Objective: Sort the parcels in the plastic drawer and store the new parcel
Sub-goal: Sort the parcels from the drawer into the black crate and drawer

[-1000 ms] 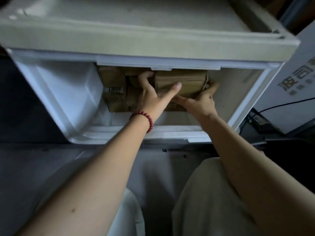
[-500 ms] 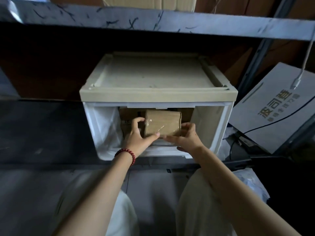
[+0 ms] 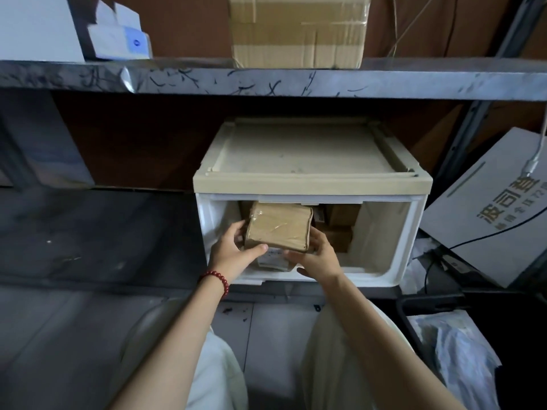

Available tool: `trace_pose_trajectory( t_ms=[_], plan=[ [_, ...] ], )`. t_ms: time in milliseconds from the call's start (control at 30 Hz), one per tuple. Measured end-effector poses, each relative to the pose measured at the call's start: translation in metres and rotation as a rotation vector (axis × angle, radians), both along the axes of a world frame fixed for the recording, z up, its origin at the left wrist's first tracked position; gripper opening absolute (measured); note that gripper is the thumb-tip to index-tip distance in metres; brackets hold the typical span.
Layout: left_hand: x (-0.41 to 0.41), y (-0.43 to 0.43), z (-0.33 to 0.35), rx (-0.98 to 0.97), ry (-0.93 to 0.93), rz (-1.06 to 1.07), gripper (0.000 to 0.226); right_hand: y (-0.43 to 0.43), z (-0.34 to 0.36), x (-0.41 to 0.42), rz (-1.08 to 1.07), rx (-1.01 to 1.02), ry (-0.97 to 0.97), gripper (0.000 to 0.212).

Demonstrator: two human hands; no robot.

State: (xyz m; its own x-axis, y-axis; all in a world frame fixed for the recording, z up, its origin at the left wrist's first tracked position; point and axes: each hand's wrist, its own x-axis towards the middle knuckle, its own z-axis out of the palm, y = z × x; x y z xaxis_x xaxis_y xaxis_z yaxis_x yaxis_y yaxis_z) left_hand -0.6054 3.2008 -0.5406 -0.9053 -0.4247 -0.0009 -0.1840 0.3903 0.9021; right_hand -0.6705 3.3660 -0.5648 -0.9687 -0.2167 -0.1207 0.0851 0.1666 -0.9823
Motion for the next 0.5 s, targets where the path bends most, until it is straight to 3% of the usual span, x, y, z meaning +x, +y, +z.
trace_pose_trajectory(
  t_ms=[300, 500],
  plan=[
    [-0.005, 0.002, 0.0, 0.022, 0.075, -0.023, 0.067, -0.001, 0.004, -0.001, -0.06, 0.068, 0.091, 0.062],
    [-0.003, 0.009, 0.006, 0.069, 0.054, -0.062, 0.066, 0.009, 0.007, -0.003, -0.026, -0.02, 0.059, 0.069]
  ],
)
